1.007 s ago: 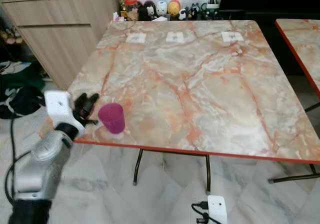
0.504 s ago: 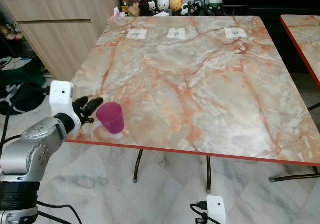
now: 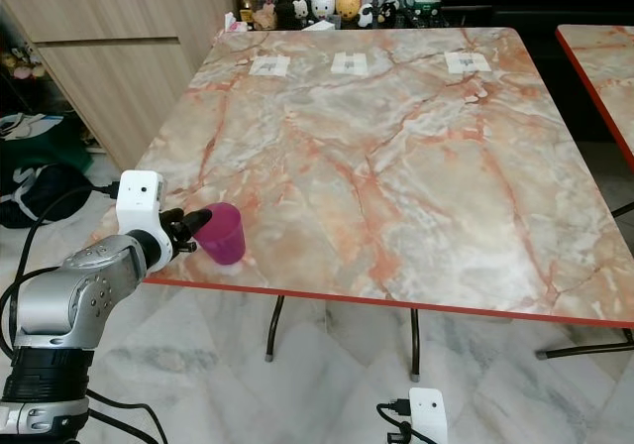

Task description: Setting the table

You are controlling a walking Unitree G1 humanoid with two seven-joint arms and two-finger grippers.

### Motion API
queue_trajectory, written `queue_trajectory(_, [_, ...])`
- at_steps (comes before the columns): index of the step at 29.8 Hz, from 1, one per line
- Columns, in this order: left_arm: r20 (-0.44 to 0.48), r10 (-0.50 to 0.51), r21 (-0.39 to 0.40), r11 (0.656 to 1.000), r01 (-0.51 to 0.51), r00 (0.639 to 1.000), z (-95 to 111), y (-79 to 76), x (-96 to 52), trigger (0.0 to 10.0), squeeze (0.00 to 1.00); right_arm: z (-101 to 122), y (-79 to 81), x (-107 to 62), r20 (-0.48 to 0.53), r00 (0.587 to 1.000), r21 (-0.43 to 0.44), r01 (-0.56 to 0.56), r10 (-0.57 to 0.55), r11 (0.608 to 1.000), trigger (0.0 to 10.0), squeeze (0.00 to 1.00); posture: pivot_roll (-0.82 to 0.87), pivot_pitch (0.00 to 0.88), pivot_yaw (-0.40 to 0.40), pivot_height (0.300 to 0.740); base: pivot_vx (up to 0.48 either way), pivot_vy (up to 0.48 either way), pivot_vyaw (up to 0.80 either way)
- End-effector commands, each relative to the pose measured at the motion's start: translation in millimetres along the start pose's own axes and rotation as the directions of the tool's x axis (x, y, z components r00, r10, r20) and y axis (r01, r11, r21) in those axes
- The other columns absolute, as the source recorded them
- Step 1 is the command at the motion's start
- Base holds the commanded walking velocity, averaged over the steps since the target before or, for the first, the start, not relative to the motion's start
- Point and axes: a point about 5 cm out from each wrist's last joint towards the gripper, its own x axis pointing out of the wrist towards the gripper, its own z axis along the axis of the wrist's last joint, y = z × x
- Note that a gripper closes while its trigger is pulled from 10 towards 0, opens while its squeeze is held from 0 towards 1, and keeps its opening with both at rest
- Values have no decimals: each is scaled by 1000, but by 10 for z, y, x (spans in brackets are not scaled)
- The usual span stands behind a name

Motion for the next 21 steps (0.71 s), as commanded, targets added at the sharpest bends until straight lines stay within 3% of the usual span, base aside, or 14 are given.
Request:
queue_trajectory(1, [-13, 20, 5, 1000, -20, 1000, 35, 42, -5, 10000, 0, -54, 25, -6, -26, 1000, 8, -4, 4, 1000, 10000, 0, 16, 110, 70, 740, 0, 0, 0])
queue_trajectory(3, [-17, 24, 2, 1000, -24, 1000, 34, 44, -5, 10000, 0, -52, 23, -6, -25, 1000, 10, -3, 4, 1000, 10000, 0, 15, 112, 70, 740, 0, 0, 0])
queue_trajectory(4, [-19, 24, 0, 1000, -24, 1000, 33, 43, -4, 9373, 0, -52, 23, -6, -25, 1000, 11, -3, 3, 1000, 10000, 0, 15, 111, 69, 740, 0, 0, 0])
queue_trajectory(5, [-20, 25, -3, 1000, -25, 999, 34, 40, -3, 4196, 0, -52, 23, -6, -25, 1000, 9, -4, 4, 1000, 10000, 0, 15, 111, 69, 740, 0, 0, 0])
queue_trajectory(6, [-20, 25, -2, 1000, -25, 999, 34, 39, -3, 0, 0, -52, 23, -6, -25, 1000, 9, -4, 4, 1000, 10000, 0, 15, 111, 69, 740, 0, 0, 0])
queue_trajectory(21, [-2, 6, 17, 1000, -6, 1000, 76, -2, -24, 0, 0, -50, 17, -5, -26, 1000, 4, -3, 4, 1000, 10000, 0, 15, 109, 65, 740, 0, 0, 0])
